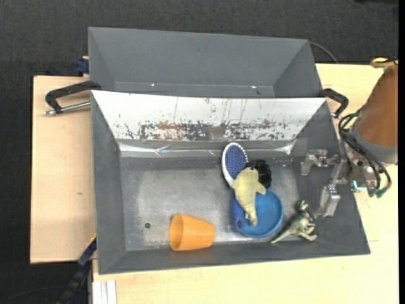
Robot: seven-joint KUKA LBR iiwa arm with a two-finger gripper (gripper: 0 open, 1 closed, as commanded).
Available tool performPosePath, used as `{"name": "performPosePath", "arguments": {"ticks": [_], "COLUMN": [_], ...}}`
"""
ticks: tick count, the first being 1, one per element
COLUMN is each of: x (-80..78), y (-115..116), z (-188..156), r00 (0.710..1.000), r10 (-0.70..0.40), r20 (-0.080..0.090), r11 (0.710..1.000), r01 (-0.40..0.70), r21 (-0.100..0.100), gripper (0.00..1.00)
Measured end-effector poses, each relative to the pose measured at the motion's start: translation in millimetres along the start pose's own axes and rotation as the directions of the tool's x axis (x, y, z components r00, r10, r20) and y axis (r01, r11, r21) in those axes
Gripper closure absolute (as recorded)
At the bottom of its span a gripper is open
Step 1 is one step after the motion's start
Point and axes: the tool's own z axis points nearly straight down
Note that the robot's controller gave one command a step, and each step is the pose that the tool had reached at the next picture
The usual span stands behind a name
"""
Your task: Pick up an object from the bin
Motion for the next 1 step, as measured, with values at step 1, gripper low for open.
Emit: {"name": "performPosePath", "arguments": {"ticks": [1], "x": [-12.0], "y": [80.6], "z": [36.7], "r00": [0.999], "r10": [-0.048], "r20": [0.002], "r11": [0.999], "r01": [0.048], "r21": [-0.004], "gripper": [0.0]}}
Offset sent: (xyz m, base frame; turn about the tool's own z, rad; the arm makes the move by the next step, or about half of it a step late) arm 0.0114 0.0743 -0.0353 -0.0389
